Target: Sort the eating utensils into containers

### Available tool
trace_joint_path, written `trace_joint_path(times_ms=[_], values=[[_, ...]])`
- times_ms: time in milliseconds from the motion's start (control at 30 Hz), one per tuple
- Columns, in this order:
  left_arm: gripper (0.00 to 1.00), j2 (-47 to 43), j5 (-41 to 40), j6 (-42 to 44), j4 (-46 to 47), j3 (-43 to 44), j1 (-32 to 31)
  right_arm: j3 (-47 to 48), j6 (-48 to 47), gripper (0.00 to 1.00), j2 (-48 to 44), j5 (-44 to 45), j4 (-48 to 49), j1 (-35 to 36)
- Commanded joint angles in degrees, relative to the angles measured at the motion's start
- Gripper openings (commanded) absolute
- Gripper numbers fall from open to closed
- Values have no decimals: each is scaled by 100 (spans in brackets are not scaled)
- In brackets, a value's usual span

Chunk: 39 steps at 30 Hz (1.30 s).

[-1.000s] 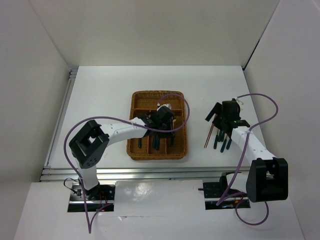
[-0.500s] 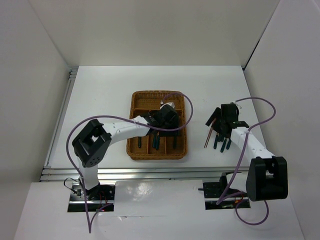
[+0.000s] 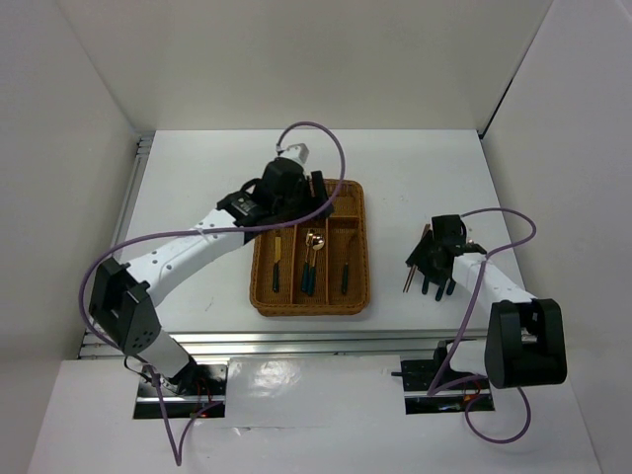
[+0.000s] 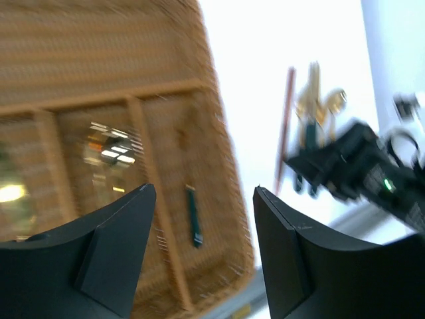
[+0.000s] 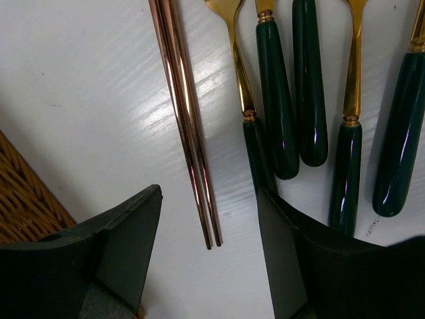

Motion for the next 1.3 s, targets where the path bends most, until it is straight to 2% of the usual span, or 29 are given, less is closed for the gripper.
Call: trace_joint_path(times_ms=[0,233,500,600,967,1267], values=[[75,-347,147,268,77,-183,349,-22,152,67,52,14,-142,-31],[75,-532,147,321,24,-437,640,84,696,65,52,304,-555,-31],[75,-533,200,321,24,-561,693,259,645,65,-290,287,-741,-31],[75,-480,253,321,24,-561,693,373,645,65,-361,559,-907,-31],[75,-375,367,374,24,-561,868,796,469,65,527,674,-1031,-31],[75,-322,525,374,129,-613,922,1041,574,65,606,779,-1355,-31]])
